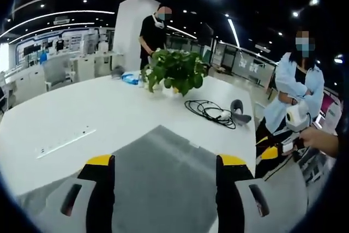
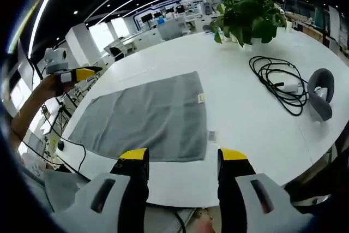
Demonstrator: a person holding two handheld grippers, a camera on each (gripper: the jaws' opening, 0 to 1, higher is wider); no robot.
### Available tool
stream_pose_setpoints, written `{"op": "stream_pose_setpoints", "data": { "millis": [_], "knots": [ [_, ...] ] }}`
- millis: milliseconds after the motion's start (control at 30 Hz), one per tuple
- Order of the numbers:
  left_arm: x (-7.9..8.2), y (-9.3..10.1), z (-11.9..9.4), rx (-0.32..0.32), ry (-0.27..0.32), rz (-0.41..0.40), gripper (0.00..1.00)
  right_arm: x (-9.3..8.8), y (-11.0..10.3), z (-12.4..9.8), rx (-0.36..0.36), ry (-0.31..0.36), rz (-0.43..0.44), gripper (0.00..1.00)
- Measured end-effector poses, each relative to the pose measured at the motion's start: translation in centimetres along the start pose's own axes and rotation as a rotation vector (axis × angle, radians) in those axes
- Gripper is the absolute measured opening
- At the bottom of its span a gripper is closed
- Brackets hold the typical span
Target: Fold the towel on the table until its edges align and the towel forms a compact rectangular stack.
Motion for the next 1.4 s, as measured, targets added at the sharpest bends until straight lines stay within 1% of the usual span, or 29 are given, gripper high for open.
{"op": "stream_pose_setpoints", "data": {
  "millis": [67,300,467,633,767,933,1033,1100,1233,1400],
  "knots": [
    [-0.2,-0.2,0.6,-0.004,-0.008,0.004,0.78,0.1,-0.2,0.1,0.004,0.0,0.001,0.49],
    [0.2,-0.5,3.3,-0.017,-0.023,0.012,0.77,0.0,0.1,1.0,0.007,-0.012,0.0,0.48],
    [0.5,0.1,5.1,-0.025,-0.026,0.008,0.76,0.0,0.2,1.5,0.009,-0.022,0.002,0.48],
    [0.4,0.0,7.2,-0.049,-0.047,0.032,0.76,-0.1,0.8,2.4,0.01,-0.031,0.0,0.47],
    [0.4,0.4,8.5,-0.07,-0.063,0.048,0.75,-0.4,1.0,2.7,0.011,-0.04,0.002,0.47],
    [0.2,-0.2,10.1,-0.069,-0.076,0.037,0.73,-1.0,1.2,3.3,0.012,-0.058,0.003,0.46],
    [0.2,0.1,10.6,-0.061,-0.077,0.025,0.73,-1.6,1.6,3.8,0.009,-0.071,0.004,0.46],
    [0.3,-0.3,11.3,-0.062,-0.077,0.016,0.72,-1.5,1.7,3.8,0.006,-0.078,0.002,0.46],
    [-0.1,-1.3,12.8,-0.06,-0.086,0.011,0.72,-1.9,2.0,4.3,0.002,-0.088,0.003,0.45],
    [-0.4,-1.4,13.9,-0.051,-0.098,0.012,0.71,-2.0,2.2,4.8,0.003,-0.096,0.005,0.45]
  ]
}}
Point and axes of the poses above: the point that each gripper's makers call its tool centre point, and the gripper's own axes: z roughly forward along the fingers, y roughly to its right, x roughly out of its top, the point moved 4 cm from there along -z, roughly backward along the fingers, and after that the axes turned 10 degrees about y, right-handed, at the moved point
